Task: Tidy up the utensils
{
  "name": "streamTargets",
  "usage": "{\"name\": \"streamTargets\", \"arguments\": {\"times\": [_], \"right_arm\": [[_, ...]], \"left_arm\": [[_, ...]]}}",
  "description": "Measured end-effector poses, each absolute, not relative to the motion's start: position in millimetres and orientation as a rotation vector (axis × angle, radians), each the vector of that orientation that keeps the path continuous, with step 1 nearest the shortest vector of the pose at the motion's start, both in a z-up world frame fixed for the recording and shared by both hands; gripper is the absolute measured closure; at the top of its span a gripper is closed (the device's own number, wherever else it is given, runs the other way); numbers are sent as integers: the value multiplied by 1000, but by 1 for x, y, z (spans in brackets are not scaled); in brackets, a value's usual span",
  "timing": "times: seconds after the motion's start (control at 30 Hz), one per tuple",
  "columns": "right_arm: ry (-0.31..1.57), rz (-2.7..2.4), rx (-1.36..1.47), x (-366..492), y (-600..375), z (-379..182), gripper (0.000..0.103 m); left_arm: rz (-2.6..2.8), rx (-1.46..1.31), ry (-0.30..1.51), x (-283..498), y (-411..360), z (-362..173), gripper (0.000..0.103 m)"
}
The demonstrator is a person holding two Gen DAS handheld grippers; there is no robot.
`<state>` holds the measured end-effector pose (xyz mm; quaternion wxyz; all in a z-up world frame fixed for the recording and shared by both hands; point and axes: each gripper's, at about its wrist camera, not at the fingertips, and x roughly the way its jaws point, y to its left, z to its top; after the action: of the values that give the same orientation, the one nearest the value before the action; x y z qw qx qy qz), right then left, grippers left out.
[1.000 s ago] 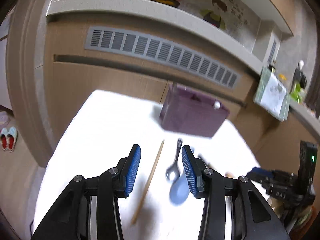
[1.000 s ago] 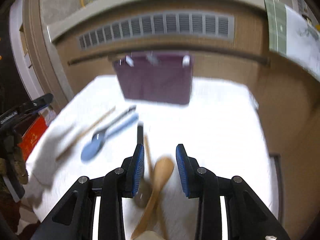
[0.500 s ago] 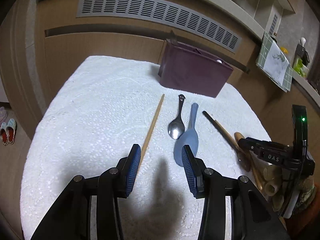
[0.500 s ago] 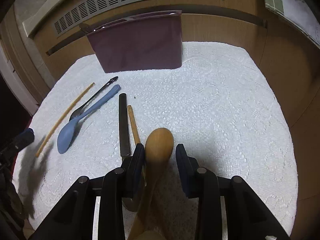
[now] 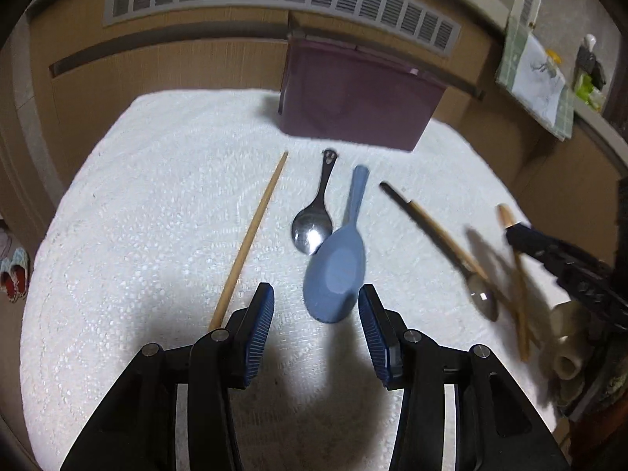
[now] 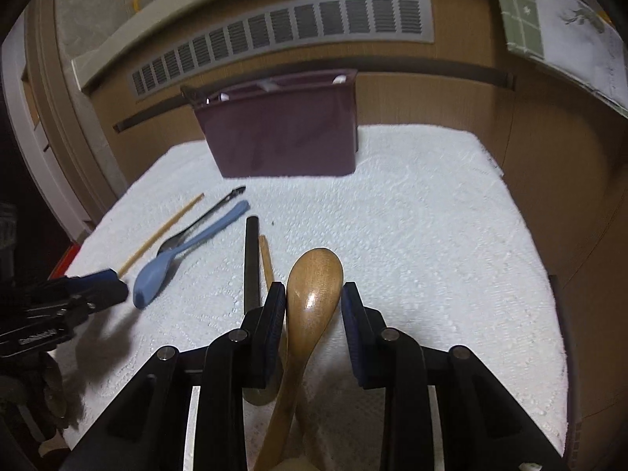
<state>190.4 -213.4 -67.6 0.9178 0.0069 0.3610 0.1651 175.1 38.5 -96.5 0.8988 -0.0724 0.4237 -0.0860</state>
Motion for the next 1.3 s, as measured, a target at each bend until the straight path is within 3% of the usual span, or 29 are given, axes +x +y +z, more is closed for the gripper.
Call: {"name": "streamTargets", "arguments": {"times": [0.53, 0.73, 0.97, 1.13, 1.3], "right_arm": [[635, 354, 95, 172, -233, -61, 76], [639, 363, 114, 172, -235, -63, 76], [646, 370, 115, 174, -236, -64, 76], [654, 372, 113, 175, -236, -65, 76], [663, 381, 126, 177, -237, -66, 76]], "left_arm": [[-225, -64, 797, 208, 13, -70, 57], [-160, -57, 860, 239, 25, -78, 57], [-216, 3, 930, 273, 8, -87, 77], [-184, 58, 990, 300, -2, -94, 80], [-182, 50, 999, 296, -3, -94, 90]]}}
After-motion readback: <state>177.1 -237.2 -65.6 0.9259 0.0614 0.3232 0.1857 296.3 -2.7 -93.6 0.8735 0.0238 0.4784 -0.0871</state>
